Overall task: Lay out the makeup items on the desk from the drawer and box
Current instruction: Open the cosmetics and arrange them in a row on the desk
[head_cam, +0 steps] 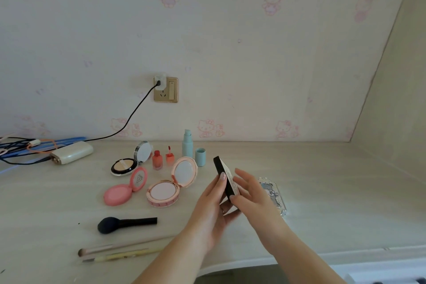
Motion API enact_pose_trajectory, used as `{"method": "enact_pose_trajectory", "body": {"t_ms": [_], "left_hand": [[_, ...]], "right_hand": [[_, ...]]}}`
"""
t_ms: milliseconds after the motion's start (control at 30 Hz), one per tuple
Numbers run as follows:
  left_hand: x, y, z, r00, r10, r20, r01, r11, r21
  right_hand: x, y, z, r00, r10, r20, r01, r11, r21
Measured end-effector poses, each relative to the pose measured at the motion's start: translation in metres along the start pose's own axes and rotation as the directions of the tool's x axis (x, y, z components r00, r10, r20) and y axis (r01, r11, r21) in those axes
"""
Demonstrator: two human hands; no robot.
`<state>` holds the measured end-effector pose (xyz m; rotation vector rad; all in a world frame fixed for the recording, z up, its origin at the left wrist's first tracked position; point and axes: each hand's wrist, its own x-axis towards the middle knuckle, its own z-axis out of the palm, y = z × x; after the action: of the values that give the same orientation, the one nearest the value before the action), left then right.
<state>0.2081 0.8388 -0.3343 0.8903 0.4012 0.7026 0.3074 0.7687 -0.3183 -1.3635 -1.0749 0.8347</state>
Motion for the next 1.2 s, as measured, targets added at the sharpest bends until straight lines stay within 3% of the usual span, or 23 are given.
{"method": "enact_pose_trajectory", "body": {"t_ms": [100, 267, 433, 500, 600, 833, 967, 1200], "left_hand": [[-0.001, -0.005, 0.003, 1.0, -0.006, -0.026, 0.005, 0.999, -0.031], [-0.006, -0.013, 0.009, 0.991, 0.012, -0.134, -0.013, 1.0, 0.0], [-0.007, -0.015, 0.014, 0.984, 0.015, -0.178, -0.004, 0.998, 0.062], [-0.008, -0.013, 0.012, 0.981, 0.017, -0.192, -0.008, 0.999, 0.045], [-0.009, -0.006, 0.003, 0.971, 0.014, -0.239, -0.027, 0.998, -0.05], [-0.008, 0.002, -0.004, 0.941, 0.01, -0.339, -0.054, 0.991, -0.122], [-0.008, 0.007, -0.013, 0.906, 0.012, -0.423, -0.068, 0.991, -0.117], [-0.012, 0.013, -0.014, 0.927, -0.021, -0.375, 0.016, 1.0, -0.017]], "right_hand": [[-0.002, -0.001, 0.001, 0.999, 0.002, -0.043, -0.004, 0.999, -0.05], [-0.006, -0.003, 0.005, 0.999, 0.012, -0.044, -0.025, 0.956, -0.293], [-0.007, 0.002, 0.006, 0.998, -0.044, -0.035, 0.03, 0.945, -0.325], [-0.004, 0.002, 0.004, 0.994, -0.042, -0.1, 0.015, 0.966, -0.257], [0.005, -0.005, -0.009, 0.953, 0.129, -0.276, -0.114, 0.991, 0.07], [0.016, -0.011, -0.021, 0.919, 0.292, -0.266, -0.158, 0.888, 0.431], [0.028, -0.009, -0.023, 0.908, 0.326, -0.262, -0.177, 0.867, 0.466], [0.056, 0.0, -0.021, 0.864, 0.422, -0.273, -0.29, 0.862, 0.416]]}}
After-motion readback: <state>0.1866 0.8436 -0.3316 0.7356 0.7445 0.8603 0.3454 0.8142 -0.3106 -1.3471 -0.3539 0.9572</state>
